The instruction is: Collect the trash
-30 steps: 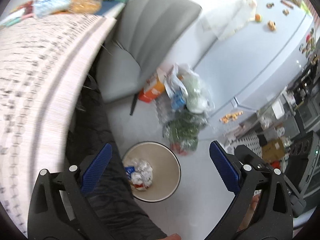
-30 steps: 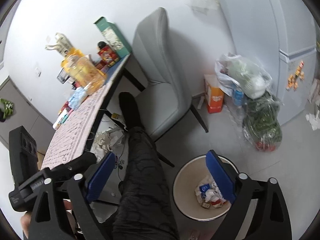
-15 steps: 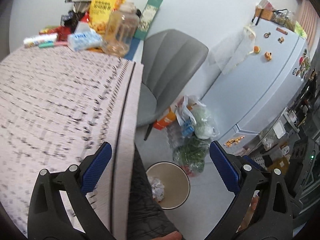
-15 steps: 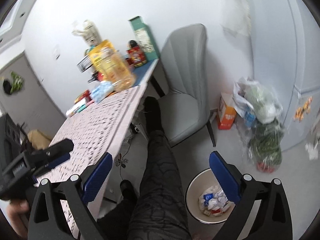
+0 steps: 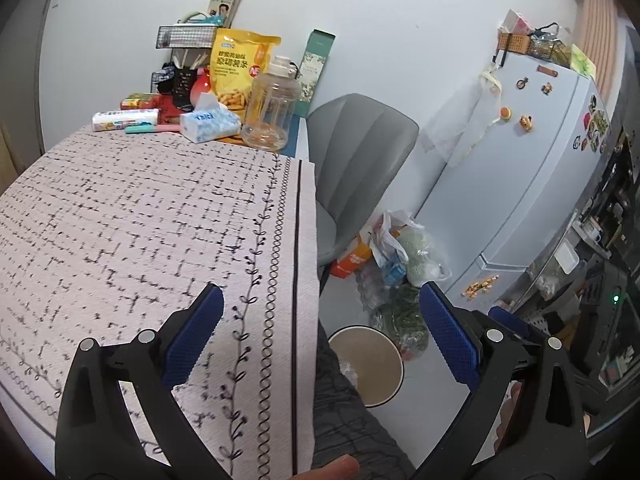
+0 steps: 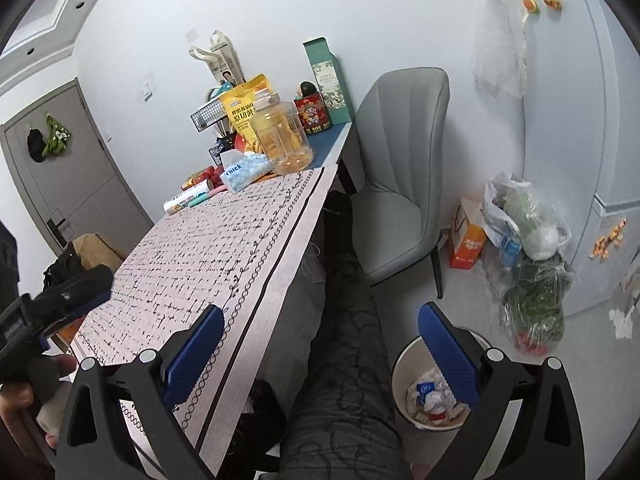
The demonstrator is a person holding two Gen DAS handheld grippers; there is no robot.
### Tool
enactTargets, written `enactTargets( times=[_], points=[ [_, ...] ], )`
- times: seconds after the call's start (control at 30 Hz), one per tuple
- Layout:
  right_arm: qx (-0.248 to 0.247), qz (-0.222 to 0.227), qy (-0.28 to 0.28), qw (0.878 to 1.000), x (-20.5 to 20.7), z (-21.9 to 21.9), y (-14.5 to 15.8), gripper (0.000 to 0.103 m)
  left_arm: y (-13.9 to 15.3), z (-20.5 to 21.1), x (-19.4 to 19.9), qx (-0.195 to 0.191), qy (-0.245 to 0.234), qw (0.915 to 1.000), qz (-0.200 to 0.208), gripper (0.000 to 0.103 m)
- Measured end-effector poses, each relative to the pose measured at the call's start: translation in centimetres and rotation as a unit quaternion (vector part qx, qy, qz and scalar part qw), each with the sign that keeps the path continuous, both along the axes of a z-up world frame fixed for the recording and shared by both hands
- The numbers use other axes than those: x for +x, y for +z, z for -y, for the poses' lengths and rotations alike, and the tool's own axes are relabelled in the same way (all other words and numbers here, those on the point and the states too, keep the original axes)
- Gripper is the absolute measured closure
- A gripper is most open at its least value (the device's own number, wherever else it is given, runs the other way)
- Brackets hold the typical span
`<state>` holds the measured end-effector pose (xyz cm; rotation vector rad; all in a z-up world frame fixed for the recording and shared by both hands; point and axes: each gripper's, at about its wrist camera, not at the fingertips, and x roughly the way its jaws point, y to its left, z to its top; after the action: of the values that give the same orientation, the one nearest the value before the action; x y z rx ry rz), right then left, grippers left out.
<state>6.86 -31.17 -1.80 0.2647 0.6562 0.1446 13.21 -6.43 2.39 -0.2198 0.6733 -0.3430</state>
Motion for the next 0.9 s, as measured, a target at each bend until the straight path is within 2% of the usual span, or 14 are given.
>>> enactTargets(
  times=[0.3,0.53,0.77,0.9],
  points=[
    [-0.007,0.023,0.019,1.000,-3.2,-2.6,0.2,0.008,-0.4,-2.5,-3.5,0.010,0.027,0.9991,0.031,0.006],
    [-0.011,0.044,0.024,0.999,-4.4,-3.2,0.0,0.008,-0.9,-4.9,-5.5,0.036,0.073,0.9958,0.043,0.006],
    [-0.018,0.039,0.032,0.999,-4.3,-3.7,-1.0,0.008,-0.6,-5.4,-6.1,0.030,0.080,0.9945,0.060,0.006],
    [-0.020,0.034,0.033,0.999,-4.0,-3.7,-0.9,0.008,-0.6,-5.4,-6.0,0.024,0.079,0.9949,0.057,0.006]
  ],
)
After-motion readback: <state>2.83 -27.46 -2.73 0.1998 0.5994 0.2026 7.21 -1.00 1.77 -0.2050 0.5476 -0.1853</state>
